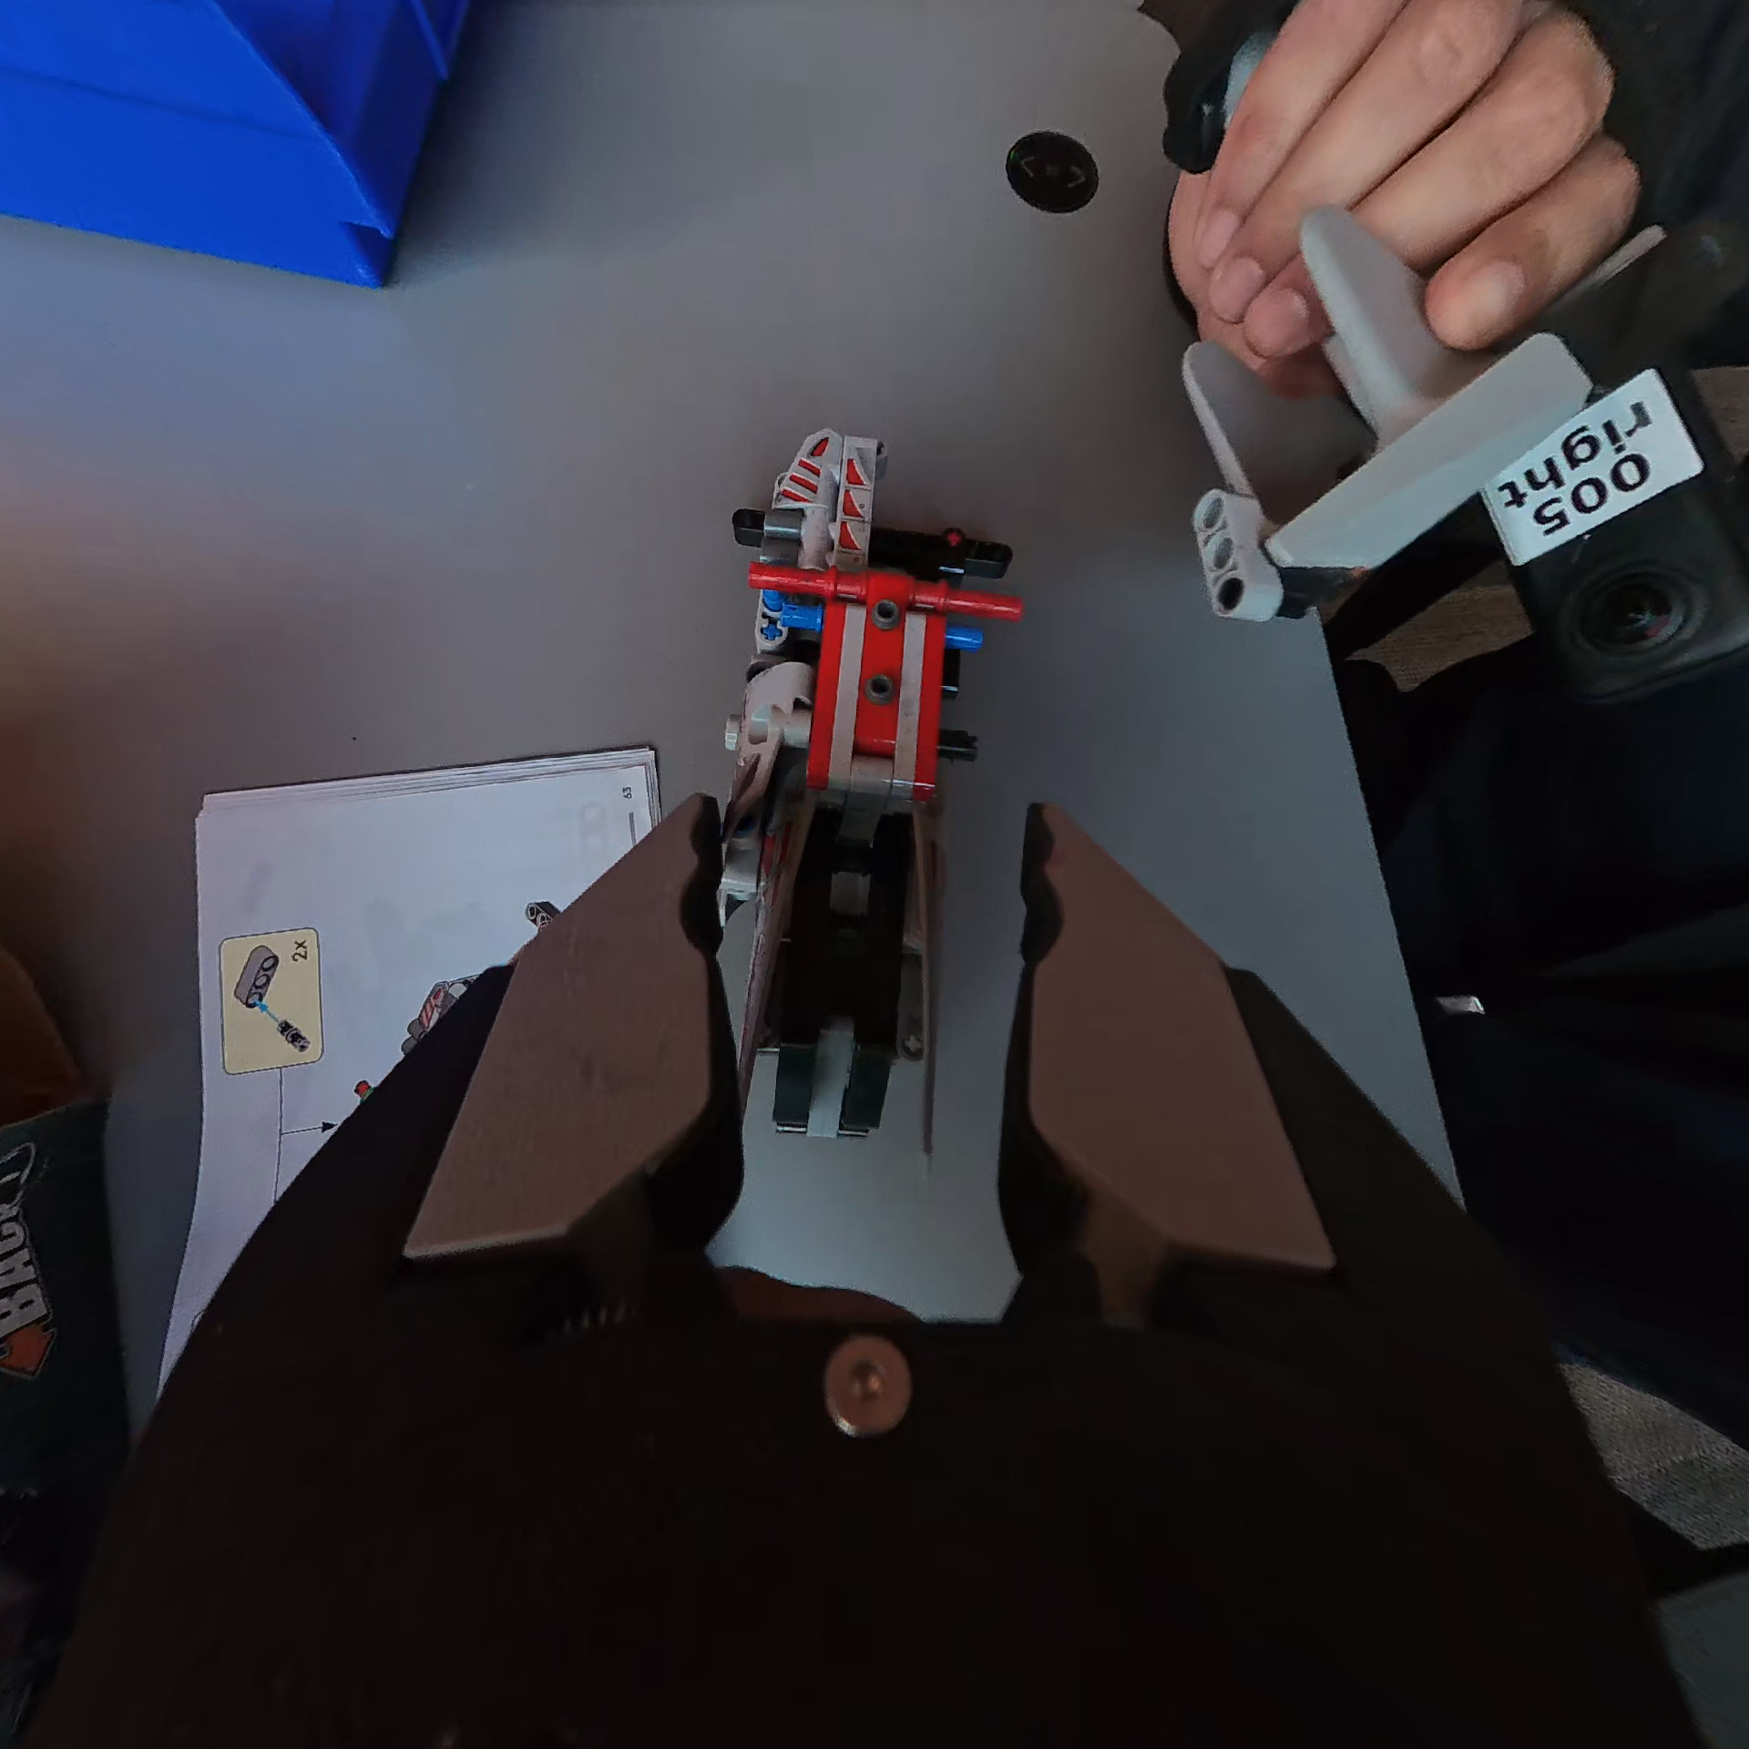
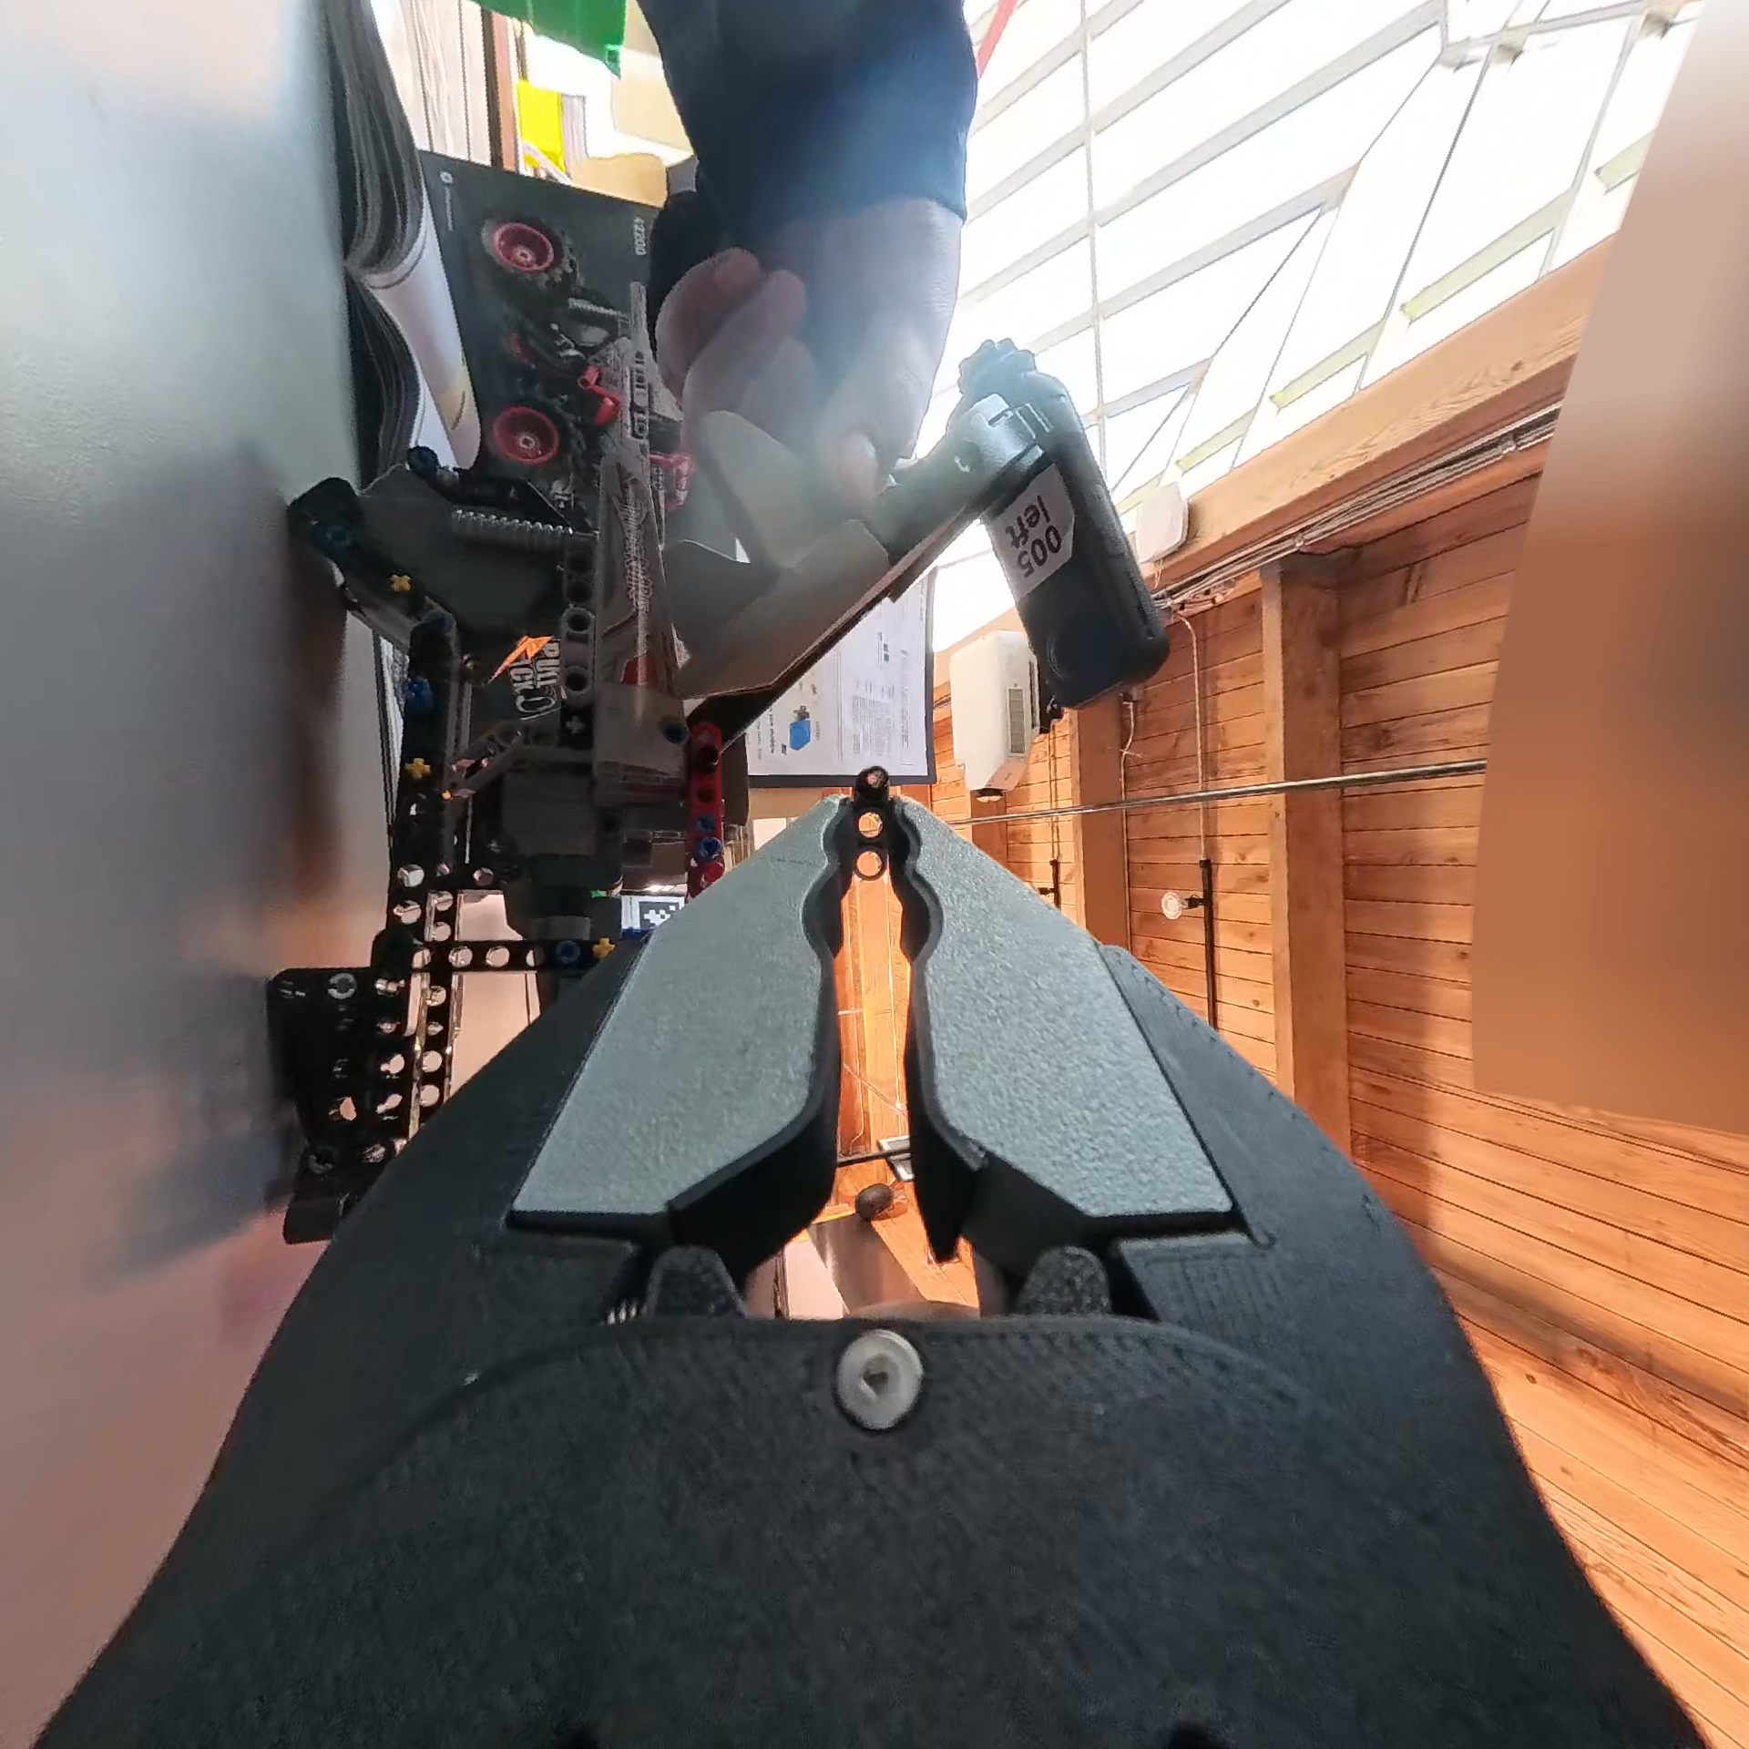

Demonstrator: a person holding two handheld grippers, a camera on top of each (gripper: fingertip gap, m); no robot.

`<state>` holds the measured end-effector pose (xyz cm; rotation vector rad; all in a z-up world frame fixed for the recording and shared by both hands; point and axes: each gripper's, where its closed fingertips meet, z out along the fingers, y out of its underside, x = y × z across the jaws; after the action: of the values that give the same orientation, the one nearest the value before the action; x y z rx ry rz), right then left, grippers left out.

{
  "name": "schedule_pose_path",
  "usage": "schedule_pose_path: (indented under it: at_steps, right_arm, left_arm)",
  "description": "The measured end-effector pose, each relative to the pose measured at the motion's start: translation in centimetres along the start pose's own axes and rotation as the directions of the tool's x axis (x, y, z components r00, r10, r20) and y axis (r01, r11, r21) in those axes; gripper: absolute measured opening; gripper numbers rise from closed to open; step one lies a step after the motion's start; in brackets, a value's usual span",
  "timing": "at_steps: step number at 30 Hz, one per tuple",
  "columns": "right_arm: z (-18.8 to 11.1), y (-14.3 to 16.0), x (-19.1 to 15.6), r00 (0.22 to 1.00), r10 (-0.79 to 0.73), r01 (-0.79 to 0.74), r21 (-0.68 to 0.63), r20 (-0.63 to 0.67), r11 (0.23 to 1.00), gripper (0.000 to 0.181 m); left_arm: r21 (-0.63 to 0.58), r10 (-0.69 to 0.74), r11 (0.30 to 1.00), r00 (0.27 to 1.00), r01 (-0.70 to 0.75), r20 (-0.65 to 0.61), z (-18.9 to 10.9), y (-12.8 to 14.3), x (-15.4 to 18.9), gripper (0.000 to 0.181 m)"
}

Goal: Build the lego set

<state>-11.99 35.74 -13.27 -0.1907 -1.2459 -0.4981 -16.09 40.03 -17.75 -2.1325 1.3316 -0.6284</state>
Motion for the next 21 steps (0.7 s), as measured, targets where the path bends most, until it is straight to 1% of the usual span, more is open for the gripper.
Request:
schedule_pose_path:
  at_steps: [4, 6, 9, 12, 17, 18, 21]
  right_arm:
    - [0.2, 0.3, -1.0, 0.998, 0.016, -0.015, -0.011, 0.058, 1.000, 0.004]
    - [0.5, 0.7, -1.6, 0.995, 0.030, -0.027, -0.029, 0.090, 0.999, 0.003]
    - [0.7, 0.8, -1.7, 0.993, 0.055, -0.050, -0.045, 0.107, 0.998, 0.003]
    - [0.9, 0.9, -2.1, 0.989, 0.071, -0.063, -0.062, 0.130, 0.996, 0.003]
    - [1.1, 1.2, -2.7, 0.980, 0.099, -0.084, -0.092, 0.172, 0.992, 0.004]
    - [1.1, 1.2, -2.8, 0.979, 0.105, -0.089, -0.097, 0.175, 0.991, 0.004]
    - [1.3, 1.2, -3.0, 0.976, 0.111, -0.092, -0.105, 0.186, 0.990, 0.003]
  left_arm:
    - [0.000, -0.007, 1.000, 1.000, 0.007, 0.010, 0.1, 0.0, -0.2, 0.058]
    - [-0.001, -0.014, 1.000, 1.000, 0.014, 0.014, 0.3, 0.0, -0.4, 0.062]
    - [0.027, -0.011, 1.000, 0.999, 0.010, 0.032, 0.0, -0.5, -0.7, 0.069]
    - [0.070, 0.008, 0.997, 0.999, -0.010, 0.033, -0.2, -1.2, -0.7, 0.066]
    - [0.063, 0.049, 0.997, 0.997, -0.053, 0.059, 0.3, -1.2, -0.9, 0.070]
    - [0.064, 0.054, 0.996, 0.997, -0.058, 0.055, 0.4, -1.2, -0.8, 0.067]
    - [0.067, 0.067, 0.995, 0.997, -0.069, 0.040, 0.5, -1.2, -0.6, 0.053]
